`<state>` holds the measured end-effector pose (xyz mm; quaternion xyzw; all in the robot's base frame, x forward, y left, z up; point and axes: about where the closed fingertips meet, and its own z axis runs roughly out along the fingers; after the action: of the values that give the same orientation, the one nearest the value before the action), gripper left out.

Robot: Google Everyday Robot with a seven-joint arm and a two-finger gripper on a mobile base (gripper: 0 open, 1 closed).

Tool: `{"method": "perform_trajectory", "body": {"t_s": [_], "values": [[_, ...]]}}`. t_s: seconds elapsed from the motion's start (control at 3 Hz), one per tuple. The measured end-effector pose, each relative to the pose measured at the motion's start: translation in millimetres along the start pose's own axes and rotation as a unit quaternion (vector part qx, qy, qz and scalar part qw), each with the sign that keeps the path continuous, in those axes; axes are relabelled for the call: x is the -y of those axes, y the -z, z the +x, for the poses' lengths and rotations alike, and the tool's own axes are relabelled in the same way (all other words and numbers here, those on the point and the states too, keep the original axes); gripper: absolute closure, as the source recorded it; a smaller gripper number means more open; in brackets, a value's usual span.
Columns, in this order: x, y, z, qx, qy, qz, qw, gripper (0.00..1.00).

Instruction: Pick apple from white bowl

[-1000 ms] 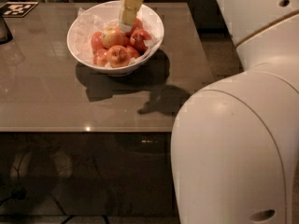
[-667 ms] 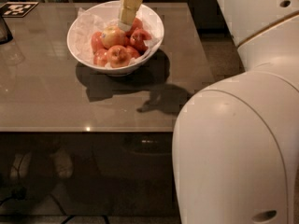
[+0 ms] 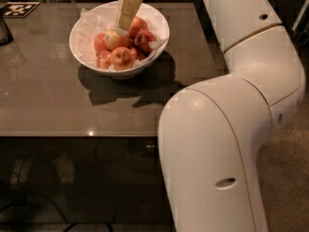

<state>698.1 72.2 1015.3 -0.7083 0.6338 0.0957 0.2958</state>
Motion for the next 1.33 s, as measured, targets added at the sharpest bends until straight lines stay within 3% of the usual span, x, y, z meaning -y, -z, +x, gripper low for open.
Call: {"method": "perform_trajectory", "body": {"t_s": [0.33, 0.67, 1.33], "values": [[8, -24, -3, 0.017, 0.014, -0.017, 0.9996, 0.00], [15, -28, -7, 0.025, 0.013, -0.006, 0.9996, 0.00], [24, -19, 12, 0.054, 0.050, 0.019, 0.9971, 0.00]]}}
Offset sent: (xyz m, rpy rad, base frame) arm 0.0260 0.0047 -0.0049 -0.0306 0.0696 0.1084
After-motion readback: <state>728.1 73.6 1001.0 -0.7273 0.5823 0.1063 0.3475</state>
